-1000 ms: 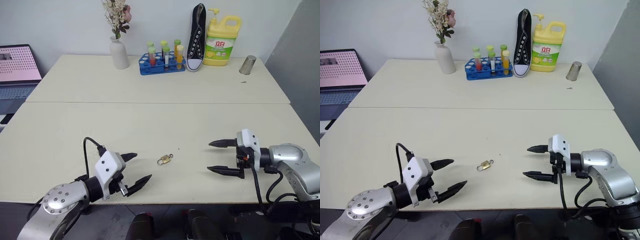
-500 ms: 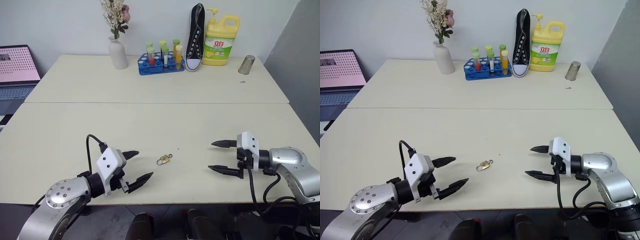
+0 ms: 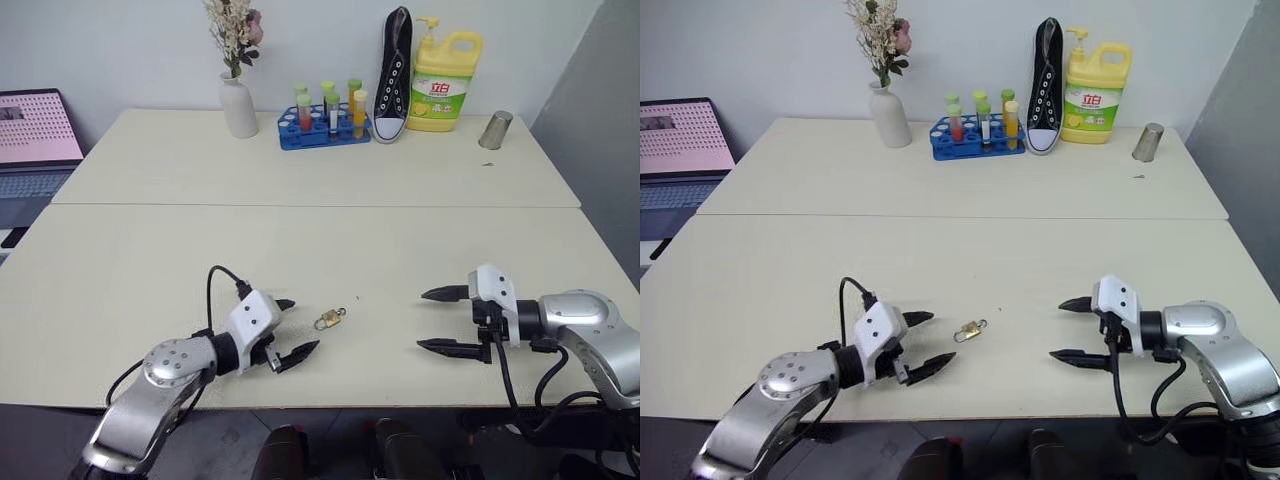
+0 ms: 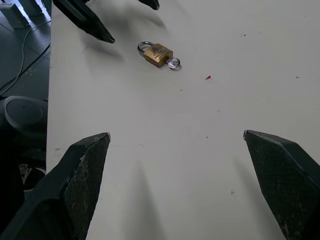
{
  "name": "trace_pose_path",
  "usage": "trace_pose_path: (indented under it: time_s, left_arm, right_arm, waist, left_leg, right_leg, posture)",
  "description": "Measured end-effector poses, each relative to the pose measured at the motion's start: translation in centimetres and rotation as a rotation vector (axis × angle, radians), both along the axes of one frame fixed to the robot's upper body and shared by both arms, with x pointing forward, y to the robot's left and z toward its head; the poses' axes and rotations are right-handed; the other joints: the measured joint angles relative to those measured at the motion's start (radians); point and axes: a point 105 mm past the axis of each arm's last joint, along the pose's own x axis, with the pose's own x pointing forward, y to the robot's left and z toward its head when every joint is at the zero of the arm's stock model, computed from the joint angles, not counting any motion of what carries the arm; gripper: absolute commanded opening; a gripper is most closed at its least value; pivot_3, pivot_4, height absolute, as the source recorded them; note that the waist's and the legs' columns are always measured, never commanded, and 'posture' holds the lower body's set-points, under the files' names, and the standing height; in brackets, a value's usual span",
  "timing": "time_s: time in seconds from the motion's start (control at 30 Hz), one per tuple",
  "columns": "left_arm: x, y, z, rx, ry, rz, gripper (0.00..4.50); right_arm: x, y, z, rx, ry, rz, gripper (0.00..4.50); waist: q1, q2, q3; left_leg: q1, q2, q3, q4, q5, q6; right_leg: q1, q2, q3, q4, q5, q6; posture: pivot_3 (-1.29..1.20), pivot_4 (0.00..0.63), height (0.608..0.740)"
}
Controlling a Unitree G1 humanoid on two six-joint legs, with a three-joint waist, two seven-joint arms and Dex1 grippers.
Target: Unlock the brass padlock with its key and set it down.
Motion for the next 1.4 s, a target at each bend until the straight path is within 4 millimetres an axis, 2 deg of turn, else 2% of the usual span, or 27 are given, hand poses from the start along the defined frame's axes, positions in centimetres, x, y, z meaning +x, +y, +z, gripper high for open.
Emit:
trace_pose_path:
  time_s: [0.2,0.53,0.67,0.93,0.97,1.13,1.27,1.3,1.4]
  left_arm:
    - [2.1,-1.9,-1.1,-0.001,0.002,-0.024,4.5]
    - [2.7,-2.7,-1.3,0.001,0.011,-0.048,4.5]
    - [2.9,-3.0,-1.4,0.001,0.014,-0.054,3.62]
    - [2.9,-3.2,-1.4,0.012,0.027,-0.066,1.1]
    - [2.9,-3.2,-1.4,0.013,0.026,-0.066,0.96]
    - [2.6,-3.3,-1.2,0.015,0.028,-0.107,0.97]
    - [2.2,-4.3,-0.6,0.061,-0.051,-0.229,0.97]
    - [2.4,-4.7,0.2,0.082,-0.124,-0.285,0.97]
    - [3.3,-5.8,4.8,0.152,-0.457,-0.442,0.97]
  right_arm:
    - [-0.7,0.2,-0.3,-0.004,0.015,-0.01,4.48]
    - [-1.2,0.3,-0.1,0.009,0.01,-0.028,4.48]
    - [-1.2,0.3,0.1,0.009,0.001,-0.032,4.5]
    - [-1.1,0.3,0.1,0.014,0.007,-0.038,4.5]
    - [-1.0,0.3,0.2,0.015,0.005,-0.039,4.5]
    - [-0.8,0.6,0.4,0.037,-0.006,-0.045,4.5]
    - [-0.5,0.9,0.9,0.054,-0.029,-0.05,4.5]
    - [-0.4,1.0,1.0,0.066,-0.036,-0.052,4.5]
    - [0.1,1.3,1.2,0.112,-0.055,-0.078,4.5]
  waist:
    - [0.001,0.0,0.0]
    - [0.0,0.0,-0.001]
    - [0.001,0.0,-0.001]
    - [0.001,0.0,-0.001]
    - [0.001,0.0,-0.001]
    - [0.001,0.0,-0.001]
    - [0.002,0.0,-0.001]
    - [0.003,-0.001,0.0]
    - [0.007,-0.001,0.0]
  left_leg:
    - [-0.001,-0.001,0.0,0.0,0.0,0.0]
    - [0.0,-0.001,-0.001,0.001,0.0,0.0]
    - [0.0,-0.002,-0.001,0.001,0.0,0.0]
    - [0.0,-0.001,-0.001,0.001,0.0,0.0]
    - [0.0,-0.001,-0.001,0.001,0.0,0.0]
    - [0.0,-0.001,-0.001,0.001,0.0,0.0]
    - [-0.001,-0.002,-0.001,0.001,0.0,0.0]
    - [-0.001,-0.002,-0.002,0.001,0.0,0.0]
    - [-0.001,-0.001,-0.001,0.001,0.0,0.0]
  right_leg:
    - [0.0,0.0,0.0,0.0,0.0,0.0]
    - [0.0,0.0,0.0,0.0,0.0,0.0]
    - [0.001,0.0,-0.001,0.0,0.0,0.001]
    - [0.001,0.0,0.0,0.0,0.0,0.001]
    - [0.001,0.0,0.0,0.0,0.0,0.001]
    - [0.001,0.0,0.0,0.0,0.0,0.001]
    - [0.001,0.0,-0.001,0.0,0.0,0.0]
    - [0.001,0.0,-0.001,0.0,0.0,0.0]
    - [0.001,0.0,-0.001,0.0,0.0,0.0]
  posture:
    - [0.0,0.15,0.74]
    - [0.0,0.15,0.74]
    - [0.0,0.15,0.74]
    - [0.0,0.15,0.74]
    - [0.0,0.15,0.74]
    - [0.0,0.15,0.74]
    - [0.0,0.15,0.74]
    - [0.0,0.15,0.74]
    - [0.0,0.15,0.74]
